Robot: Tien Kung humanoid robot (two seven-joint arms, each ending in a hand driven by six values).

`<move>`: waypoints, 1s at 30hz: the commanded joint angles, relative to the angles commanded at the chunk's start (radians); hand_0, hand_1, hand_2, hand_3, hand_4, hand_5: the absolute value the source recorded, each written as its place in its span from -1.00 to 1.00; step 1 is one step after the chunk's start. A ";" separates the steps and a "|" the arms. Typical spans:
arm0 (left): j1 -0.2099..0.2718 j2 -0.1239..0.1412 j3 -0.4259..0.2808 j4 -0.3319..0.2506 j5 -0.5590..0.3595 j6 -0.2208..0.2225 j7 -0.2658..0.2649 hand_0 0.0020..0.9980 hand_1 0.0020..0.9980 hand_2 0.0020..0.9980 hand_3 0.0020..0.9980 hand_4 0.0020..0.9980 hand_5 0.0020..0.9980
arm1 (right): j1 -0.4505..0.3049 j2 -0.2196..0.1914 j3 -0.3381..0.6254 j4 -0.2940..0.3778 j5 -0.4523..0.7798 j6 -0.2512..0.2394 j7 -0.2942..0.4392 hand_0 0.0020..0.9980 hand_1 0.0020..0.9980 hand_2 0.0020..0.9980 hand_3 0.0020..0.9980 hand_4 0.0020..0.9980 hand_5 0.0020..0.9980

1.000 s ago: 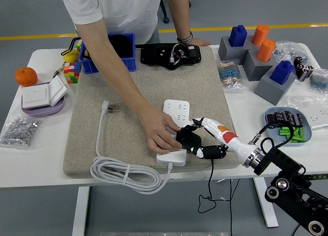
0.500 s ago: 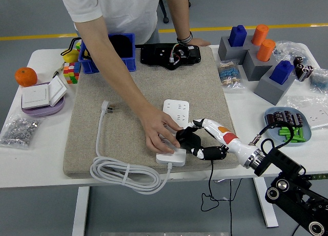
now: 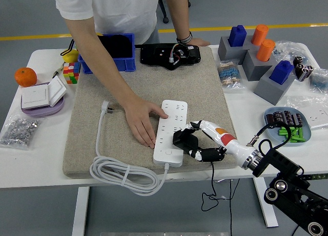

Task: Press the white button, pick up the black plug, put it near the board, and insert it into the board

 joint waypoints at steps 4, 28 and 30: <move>-0.001 0.000 0.002 0.000 0.000 -0.001 0.001 0.41 0.40 0.34 0.42 0.45 -0.44 | 0.012 0.000 -0.009 0.001 0.000 0.001 0.000 0.38 0.24 0.16 0.17 0.44 -0.90; 0.000 -0.004 0.000 0.000 0.002 -0.001 0.001 0.41 0.40 0.34 0.42 0.45 -0.44 | 0.110 0.009 -0.123 -0.007 -0.002 0.008 -0.008 0.38 0.24 0.16 0.17 0.44 -0.90; 0.000 -0.004 -0.001 0.000 0.003 -0.001 0.001 0.41 0.40 0.34 0.42 0.45 -0.44 | 0.116 0.011 -0.128 -0.009 -0.004 0.009 -0.009 0.38 0.24 0.16 0.17 0.44 -0.90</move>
